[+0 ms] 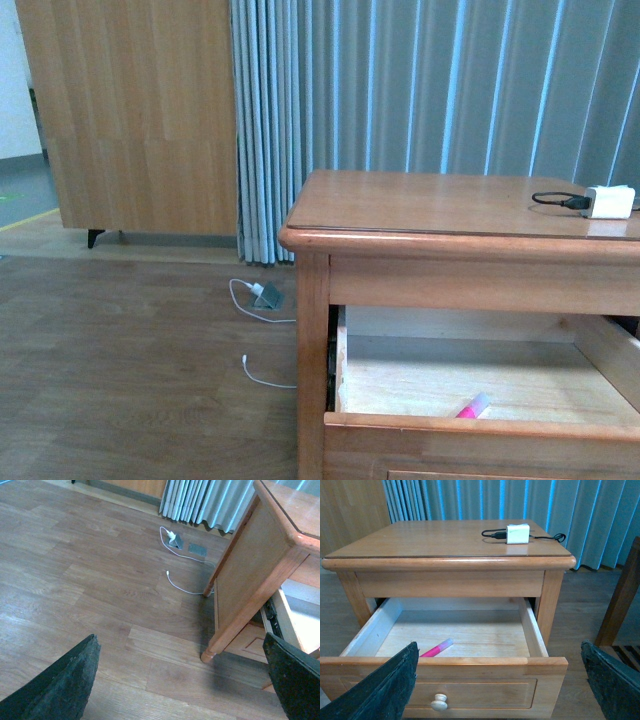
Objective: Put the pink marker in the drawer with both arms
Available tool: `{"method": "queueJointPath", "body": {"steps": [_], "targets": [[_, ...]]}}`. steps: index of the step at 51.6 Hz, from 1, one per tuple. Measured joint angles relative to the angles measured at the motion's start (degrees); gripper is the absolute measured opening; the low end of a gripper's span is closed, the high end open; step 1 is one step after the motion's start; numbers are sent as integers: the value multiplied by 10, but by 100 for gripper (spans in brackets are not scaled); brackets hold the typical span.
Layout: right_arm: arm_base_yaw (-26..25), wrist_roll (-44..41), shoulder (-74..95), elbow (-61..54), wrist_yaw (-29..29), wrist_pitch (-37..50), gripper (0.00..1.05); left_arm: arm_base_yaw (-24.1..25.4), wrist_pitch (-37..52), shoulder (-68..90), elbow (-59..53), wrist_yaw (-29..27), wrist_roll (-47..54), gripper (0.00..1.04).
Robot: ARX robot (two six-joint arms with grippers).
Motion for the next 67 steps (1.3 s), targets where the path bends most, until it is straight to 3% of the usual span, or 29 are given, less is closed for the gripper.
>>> {"method": "queueJointPath", "body": {"steps": [11, 15, 21, 35, 46, 51, 67], "targets": [[0, 0, 0, 0, 0, 0, 96, 5, 15, -7, -6, 16, 7, 96], [0, 0, 0, 0, 0, 0, 96, 25, 104, -26, -45, 80, 71, 82], [0, 0, 0, 0, 0, 0, 96, 84, 120, -57, -67, 154, 128, 59], [0, 0, 0, 0, 0, 0, 96, 103, 104, -104, -98, 161, 148, 4], [0, 0, 0, 0, 0, 0, 96, 104, 85, -137, -111, 161, 152, 4], [0, 0, 0, 0, 0, 0, 96, 104, 4, -213, -120, 163, 153, 4], [0, 0, 0, 0, 0, 0, 96, 104, 1, -240, -120, 161, 154, 4]]}}
